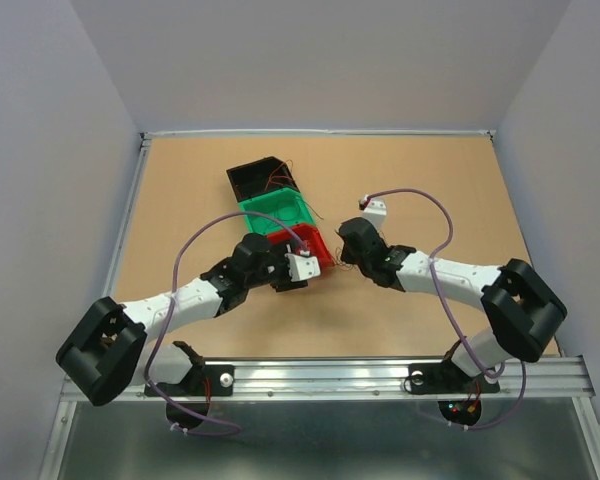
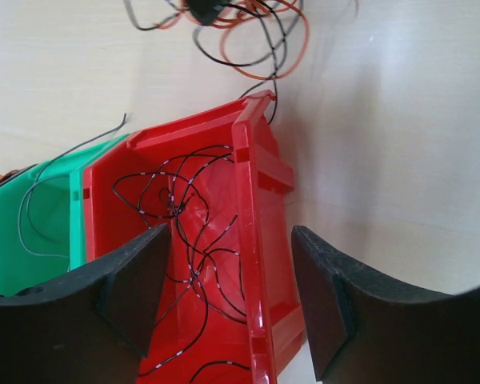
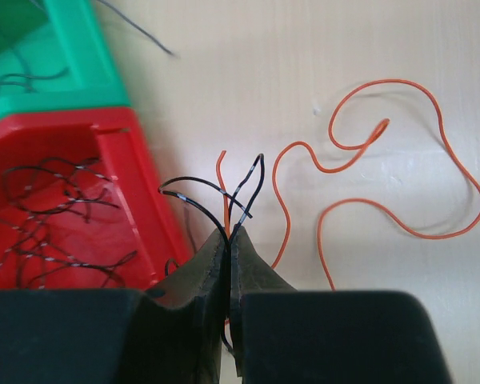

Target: Untangle the cables

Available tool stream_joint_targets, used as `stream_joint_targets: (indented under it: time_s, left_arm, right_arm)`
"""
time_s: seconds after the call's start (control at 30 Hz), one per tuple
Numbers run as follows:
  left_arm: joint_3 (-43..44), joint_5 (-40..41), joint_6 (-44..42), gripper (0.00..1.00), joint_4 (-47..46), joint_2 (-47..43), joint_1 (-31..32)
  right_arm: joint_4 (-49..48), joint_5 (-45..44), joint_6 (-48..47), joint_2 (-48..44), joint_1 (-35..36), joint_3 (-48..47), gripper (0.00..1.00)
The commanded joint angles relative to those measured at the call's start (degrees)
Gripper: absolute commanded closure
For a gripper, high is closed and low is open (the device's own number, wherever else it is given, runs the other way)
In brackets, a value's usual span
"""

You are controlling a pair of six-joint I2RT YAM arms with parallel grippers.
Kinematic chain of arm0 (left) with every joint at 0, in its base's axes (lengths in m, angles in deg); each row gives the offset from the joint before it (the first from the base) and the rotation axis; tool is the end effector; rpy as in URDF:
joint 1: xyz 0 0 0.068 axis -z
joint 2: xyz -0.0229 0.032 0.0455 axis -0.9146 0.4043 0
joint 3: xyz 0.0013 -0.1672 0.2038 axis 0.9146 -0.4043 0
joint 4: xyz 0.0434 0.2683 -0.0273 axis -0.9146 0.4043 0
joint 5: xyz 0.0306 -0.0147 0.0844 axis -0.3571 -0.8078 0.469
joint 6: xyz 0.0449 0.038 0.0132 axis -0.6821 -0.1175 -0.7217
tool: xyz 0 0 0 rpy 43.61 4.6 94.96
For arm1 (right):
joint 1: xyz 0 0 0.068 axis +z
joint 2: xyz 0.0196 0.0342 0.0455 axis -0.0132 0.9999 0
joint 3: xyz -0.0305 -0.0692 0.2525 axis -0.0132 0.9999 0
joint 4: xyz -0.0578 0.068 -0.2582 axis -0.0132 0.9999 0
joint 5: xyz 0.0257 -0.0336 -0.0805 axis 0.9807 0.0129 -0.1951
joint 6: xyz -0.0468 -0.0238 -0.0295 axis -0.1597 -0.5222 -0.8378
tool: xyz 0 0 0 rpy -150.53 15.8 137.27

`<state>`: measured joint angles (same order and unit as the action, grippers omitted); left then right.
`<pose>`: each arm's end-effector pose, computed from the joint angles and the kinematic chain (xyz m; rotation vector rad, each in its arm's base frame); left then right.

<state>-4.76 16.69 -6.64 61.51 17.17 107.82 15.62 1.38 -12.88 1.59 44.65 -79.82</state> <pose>0.1972 -0.1945 0.1872 1.4499 1.2830 -0.3024 0.2439 0.2157 0.1881 0.1353 2.1491 0.2561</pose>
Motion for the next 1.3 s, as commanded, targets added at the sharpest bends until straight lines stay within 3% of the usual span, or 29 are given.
stream_joint_targets:
  time_s: [0.0,0.33,0.77,0.97,1.13,1.27]
  left_arm:
    - [1.9,3.0,-0.6,0.34,-3.3,0.9,0.5]
    - [3.8,11.6,0.4,0.42,-4.2,5.3,0.5]
    - [3.3,11.5,0.2,0.41,-3.8,3.4,0.5]
    - [0.3,8.7,0.0,0.31,-4.2,-5.0,0.5]
    - [-0.5,3.1,0.7,0.15,-4.2,-13.0,0.5]
    - [2.0,-1.1,0.6,0.13,-3.9,-13.4,0.8]
  right_arm:
    - [1.8,-8.3,3.3,1.6,-0.3,-3.8,0.92]
    - [6.8,-17.6,10.5,0.5,-4.6,-2.3,0.87]
    - [10.2,-29.2,16.7,-11.7,-4.6,1.8,0.9]
    - [8.9,-22.1,10.3,-16.5,-4.5,0.9,0.99]
    - [3.5,-9.1,3.2,-20.4,-4.5,1.6,0.99]
    - [1.0,-1.7,-0.3,-24.1,-4.5,2.6,0.99]
